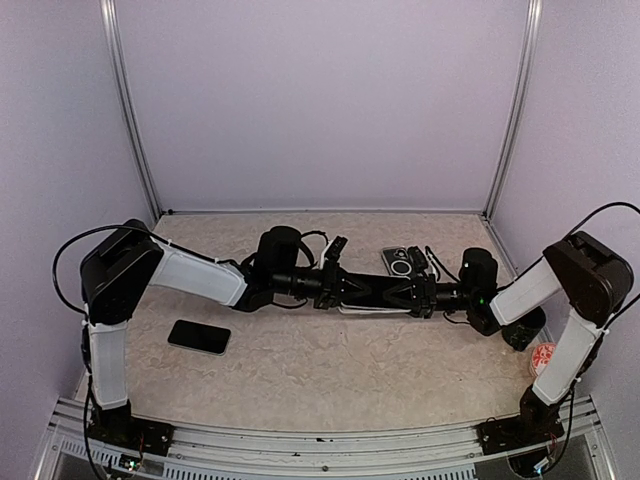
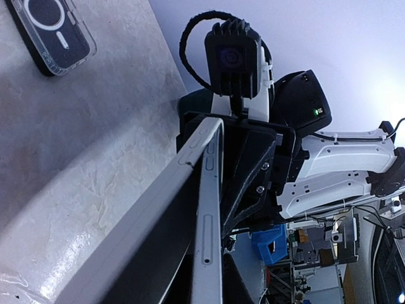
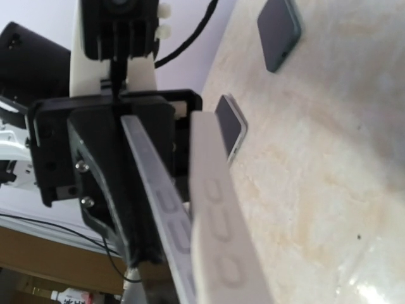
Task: Put the phone into the phone case
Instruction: Install the phone on the phone case, then press the phone case against the phone.
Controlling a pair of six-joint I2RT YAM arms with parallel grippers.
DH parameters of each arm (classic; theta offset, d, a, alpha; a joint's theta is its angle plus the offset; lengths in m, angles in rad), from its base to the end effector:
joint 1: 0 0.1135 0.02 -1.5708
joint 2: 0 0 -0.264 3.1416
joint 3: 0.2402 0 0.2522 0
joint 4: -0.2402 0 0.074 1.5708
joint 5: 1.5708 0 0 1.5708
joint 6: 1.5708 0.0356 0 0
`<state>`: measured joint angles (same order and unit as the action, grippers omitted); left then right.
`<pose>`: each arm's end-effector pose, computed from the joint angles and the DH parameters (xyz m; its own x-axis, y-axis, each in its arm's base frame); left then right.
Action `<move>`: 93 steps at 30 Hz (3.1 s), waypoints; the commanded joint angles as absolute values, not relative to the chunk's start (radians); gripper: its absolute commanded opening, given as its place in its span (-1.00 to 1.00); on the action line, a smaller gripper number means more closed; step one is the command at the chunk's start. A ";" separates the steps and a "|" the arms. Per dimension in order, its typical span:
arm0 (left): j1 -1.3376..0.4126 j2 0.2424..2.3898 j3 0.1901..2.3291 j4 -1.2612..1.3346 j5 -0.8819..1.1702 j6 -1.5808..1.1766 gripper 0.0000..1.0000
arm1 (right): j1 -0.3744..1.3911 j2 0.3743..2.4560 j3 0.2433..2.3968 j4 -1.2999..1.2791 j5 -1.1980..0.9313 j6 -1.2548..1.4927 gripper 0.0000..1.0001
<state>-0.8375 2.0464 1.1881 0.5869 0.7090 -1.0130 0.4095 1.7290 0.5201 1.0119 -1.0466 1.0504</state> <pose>0.2798 -0.3452 0.1750 -0.9296 0.0698 -0.3619 0.3685 0.1912 -0.9098 0.2579 0.1455 0.1484 -0.9379 0.0663 -0.3406 -0.3305 0.1278 0.9351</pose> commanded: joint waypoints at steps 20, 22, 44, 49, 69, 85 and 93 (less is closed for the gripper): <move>-0.802 1.977 1.181 0.442 0.593 -0.983 -0.54 | 0.424 1.738 0.511 1.227 -1.136 1.081 -1.00; -0.798 1.965 1.176 0.436 0.591 -0.979 -0.50 | 0.421 1.738 0.509 1.227 -1.137 1.081 -1.00; -0.754 1.841 1.077 0.362 0.521 -0.923 -0.26 | 0.413 1.737 0.503 1.241 -1.140 1.093 -1.00; -0.734 1.798 1.041 0.383 0.499 -0.915 -0.14 | 0.413 1.734 0.503 1.244 -1.140 1.095 -1.00; -0.780 1.816 1.009 0.582 0.635 -0.909 0.25 | 0.413 1.696 0.504 1.376 -1.186 1.179 -1.00; -0.812 1.818 1.000 0.719 0.721 -0.940 0.05 | 0.413 1.687 0.523 1.468 -1.221 1.256 -1.00; -0.818 1.818 1.000 0.733 0.731 -0.942 -0.42 | 0.413 1.688 0.525 1.464 -1.223 1.256 -1.00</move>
<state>-0.8101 1.8114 0.9936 0.6830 0.7036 -0.9463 0.4103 1.7206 0.5064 1.3983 -1.2194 1.2533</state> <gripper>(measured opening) 0.338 0.116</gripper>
